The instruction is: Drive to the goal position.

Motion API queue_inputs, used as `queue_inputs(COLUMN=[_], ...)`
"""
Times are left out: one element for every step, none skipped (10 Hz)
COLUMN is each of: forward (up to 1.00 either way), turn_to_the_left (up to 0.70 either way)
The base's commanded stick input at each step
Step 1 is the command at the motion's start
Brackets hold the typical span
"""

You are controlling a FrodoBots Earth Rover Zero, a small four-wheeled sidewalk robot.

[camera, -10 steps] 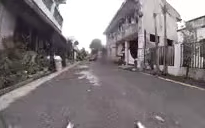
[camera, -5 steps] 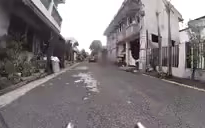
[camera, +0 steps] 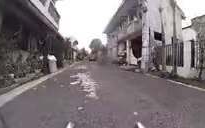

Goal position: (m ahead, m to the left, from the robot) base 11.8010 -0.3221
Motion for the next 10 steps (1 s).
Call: queue_inputs(forward=[0.70,0.70,0.70,0.70,0.70,0.70,0.70,0.70,0.70,0.70], turn_to_the_left=[0.00,0.00,0.00,0.00,0.00,0.00,0.00,0.00,0.00,0.00])
